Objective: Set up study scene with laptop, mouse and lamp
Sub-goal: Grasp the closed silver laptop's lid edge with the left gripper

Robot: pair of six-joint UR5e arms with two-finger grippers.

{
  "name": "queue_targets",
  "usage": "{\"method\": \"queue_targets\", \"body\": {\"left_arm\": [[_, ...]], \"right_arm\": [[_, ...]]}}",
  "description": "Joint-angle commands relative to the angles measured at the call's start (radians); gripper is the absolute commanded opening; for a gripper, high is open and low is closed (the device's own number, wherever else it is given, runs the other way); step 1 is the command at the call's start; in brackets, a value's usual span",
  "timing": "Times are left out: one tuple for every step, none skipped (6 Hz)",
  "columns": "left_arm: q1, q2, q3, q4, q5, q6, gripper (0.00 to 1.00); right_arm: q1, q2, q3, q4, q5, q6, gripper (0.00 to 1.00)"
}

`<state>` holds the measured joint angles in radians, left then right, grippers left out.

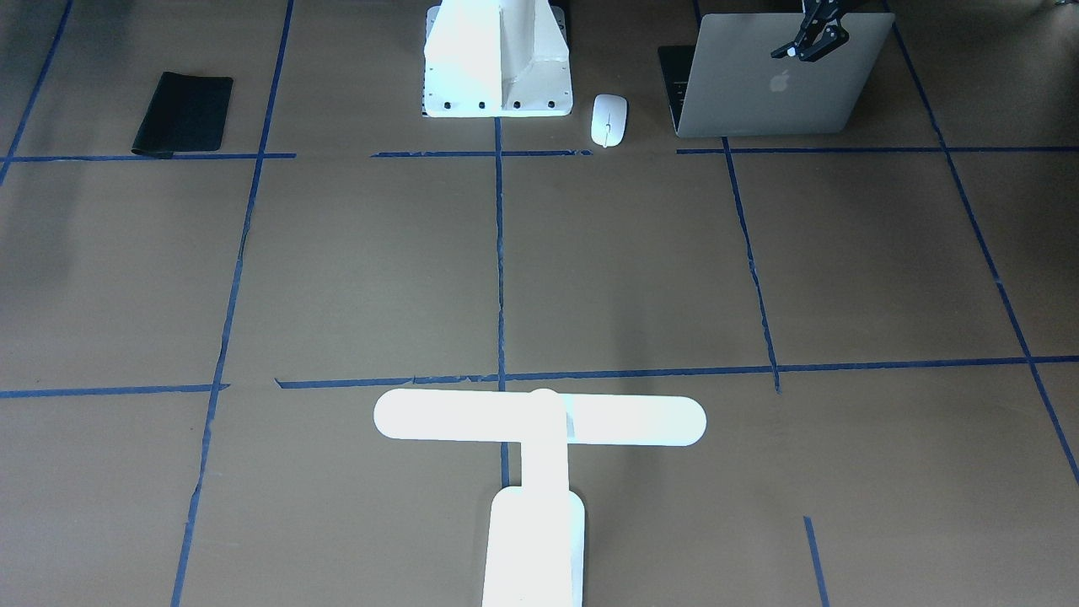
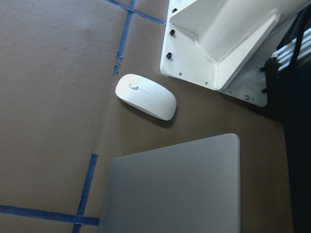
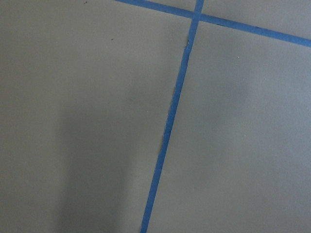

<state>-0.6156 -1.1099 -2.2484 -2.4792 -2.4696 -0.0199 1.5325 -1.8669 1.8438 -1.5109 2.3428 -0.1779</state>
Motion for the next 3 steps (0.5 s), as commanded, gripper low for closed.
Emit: {"method": "queue_targets", "body": {"left_arm": [[-0.004, 0.008, 0.012, 0.002, -0.025, 0.000, 1.00], [0.003, 0.019, 0.026, 0.003, -0.023, 0.001, 1.00], [0.010, 0.019, 0.055, 0.003, -0.015, 0.006, 1.00]], "right_arm": [[0.000, 0.000, 0.002, 0.000, 0.001, 0.000, 1.00], [0.000, 0.000, 0.000, 0.000, 0.000, 0.000, 1.00], [0.000, 0.000, 0.000, 0.000, 0.001, 0.000, 1.00]]}}
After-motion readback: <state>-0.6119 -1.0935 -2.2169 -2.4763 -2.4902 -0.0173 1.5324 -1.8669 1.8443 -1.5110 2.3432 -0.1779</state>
